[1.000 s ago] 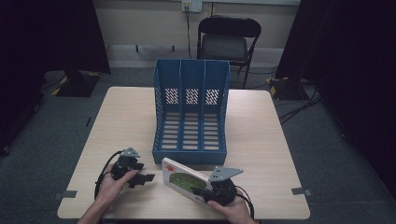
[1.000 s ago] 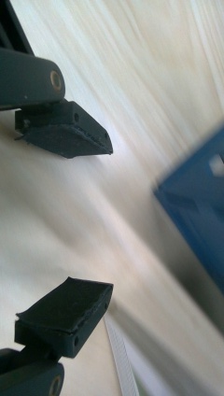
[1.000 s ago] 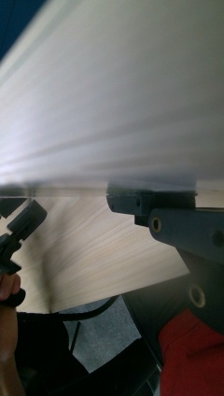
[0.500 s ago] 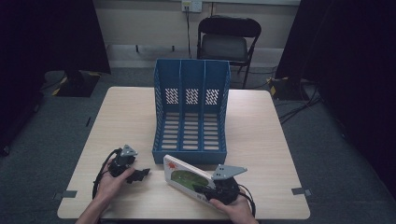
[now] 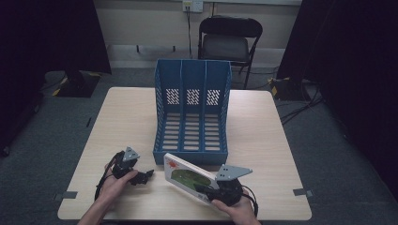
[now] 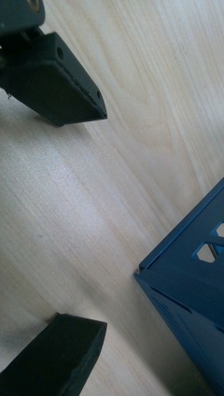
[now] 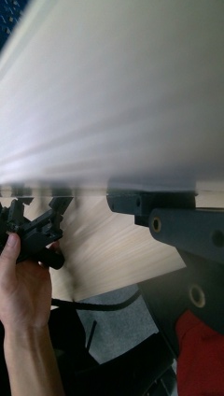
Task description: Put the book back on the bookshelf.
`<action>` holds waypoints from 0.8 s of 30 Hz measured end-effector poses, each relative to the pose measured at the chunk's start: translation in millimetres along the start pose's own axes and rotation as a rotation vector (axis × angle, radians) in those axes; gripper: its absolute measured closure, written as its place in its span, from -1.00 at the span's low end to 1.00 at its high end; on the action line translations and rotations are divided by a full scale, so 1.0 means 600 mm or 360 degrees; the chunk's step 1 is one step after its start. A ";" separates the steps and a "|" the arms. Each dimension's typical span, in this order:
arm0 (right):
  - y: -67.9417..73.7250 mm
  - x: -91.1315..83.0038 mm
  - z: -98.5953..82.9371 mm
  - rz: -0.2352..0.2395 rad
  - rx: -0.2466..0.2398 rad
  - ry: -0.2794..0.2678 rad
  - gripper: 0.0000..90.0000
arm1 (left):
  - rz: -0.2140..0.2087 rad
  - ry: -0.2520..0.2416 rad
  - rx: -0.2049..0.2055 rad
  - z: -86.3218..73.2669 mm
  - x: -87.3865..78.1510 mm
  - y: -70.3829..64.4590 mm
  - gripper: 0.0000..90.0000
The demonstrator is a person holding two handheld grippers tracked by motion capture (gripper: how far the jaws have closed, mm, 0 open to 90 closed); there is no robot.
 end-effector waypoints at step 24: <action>0.003 -0.053 0.059 -0.0096 -0.0045 -0.0144 0.69 | 0.0010 0.0025 0.0022 -0.002 -0.003 0.005 -0.99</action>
Point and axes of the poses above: each handheld gripper's, and its own axes: x roughly forward along the jaws, z roughly out of its top, y roughly to its left, the point moved 2 cm from there along x, roughly forward along the jaws, and after that the axes turned 7 degrees about x, right-handed, at the moved point
